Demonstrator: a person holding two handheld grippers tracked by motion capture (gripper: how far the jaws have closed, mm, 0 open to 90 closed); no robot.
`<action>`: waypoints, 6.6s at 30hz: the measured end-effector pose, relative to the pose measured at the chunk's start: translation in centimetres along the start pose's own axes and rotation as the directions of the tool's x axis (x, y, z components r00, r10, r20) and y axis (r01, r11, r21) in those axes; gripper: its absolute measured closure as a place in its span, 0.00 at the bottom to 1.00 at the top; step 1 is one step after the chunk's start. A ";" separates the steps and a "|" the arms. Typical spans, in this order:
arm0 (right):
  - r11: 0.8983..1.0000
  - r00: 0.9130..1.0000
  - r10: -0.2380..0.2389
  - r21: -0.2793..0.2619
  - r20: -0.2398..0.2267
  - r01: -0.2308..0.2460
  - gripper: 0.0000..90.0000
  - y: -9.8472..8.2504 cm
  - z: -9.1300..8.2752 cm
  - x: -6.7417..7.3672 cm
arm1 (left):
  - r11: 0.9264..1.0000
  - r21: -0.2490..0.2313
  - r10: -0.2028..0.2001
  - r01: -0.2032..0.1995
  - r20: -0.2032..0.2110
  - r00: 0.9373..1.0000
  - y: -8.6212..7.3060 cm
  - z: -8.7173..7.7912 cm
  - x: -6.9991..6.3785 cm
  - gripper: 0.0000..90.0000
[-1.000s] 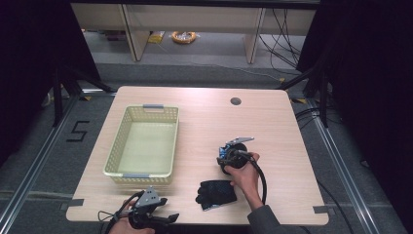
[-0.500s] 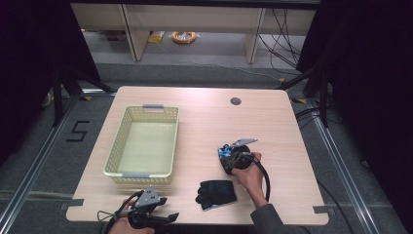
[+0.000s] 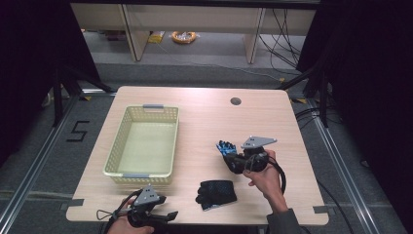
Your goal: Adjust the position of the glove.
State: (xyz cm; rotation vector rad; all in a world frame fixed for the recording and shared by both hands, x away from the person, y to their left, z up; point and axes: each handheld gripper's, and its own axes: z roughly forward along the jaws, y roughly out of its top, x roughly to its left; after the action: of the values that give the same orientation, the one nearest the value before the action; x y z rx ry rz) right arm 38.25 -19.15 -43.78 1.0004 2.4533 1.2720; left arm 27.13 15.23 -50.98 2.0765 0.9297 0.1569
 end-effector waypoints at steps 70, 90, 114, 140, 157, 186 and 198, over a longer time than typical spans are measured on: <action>0.959 0.998 -0.067 0.275 0.007 0.062 0.76 -8.6 -2.1 5.0 | 0.971 0.038 0.230 -0.237 0.135 0.964 5.5 7.3 -1.7 0.52; 0.977 0.998 -0.058 0.205 0.009 0.055 0.97 -8.0 -2.5 4.8 | 0.936 0.006 0.350 -0.352 0.091 0.932 5.8 6.0 -2.8 0.95; 0.955 0.981 -0.192 0.232 0.013 0.184 0.97 -3.8 0.2 1.6 | 0.928 0.020 0.368 -0.373 0.112 0.923 5.3 6.1 -6.0 0.94; 0.965 0.992 -0.079 0.256 0.100 0.051 0.63 -5.4 -0.6 0.5 | 0.943 0.015 0.330 -0.333 0.103 0.938 4.2 6.4 -5.0 0.77; 0.972 0.997 0.081 0.220 0.004 -0.080 0.42 -4.0 2.0 1.6 | 0.968 0.058 0.240 -0.243 0.057 0.969 3.6 6.7 -5.5 0.46; 0.955 0.985 0.169 0.253 -0.034 -0.155 0.74 -5.6 3.2 1.5 | 0.945 0.064 0.324 -0.321 -0.040 0.945 4.4 7.5 -5.4 0.91; 0.973 0.993 0.120 0.202 -0.017 -0.114 0.89 -5.6 2.6 2.3 | 0.943 0.047 0.332 -0.330 -0.035 0.943 5.0 7.0 -5.3 0.93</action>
State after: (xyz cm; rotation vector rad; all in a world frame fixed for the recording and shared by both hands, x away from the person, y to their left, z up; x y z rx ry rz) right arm 35.03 -18.21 -49.42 1.2006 2.6215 1.0935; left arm 29.06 5.30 -50.75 2.2631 0.6043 0.3622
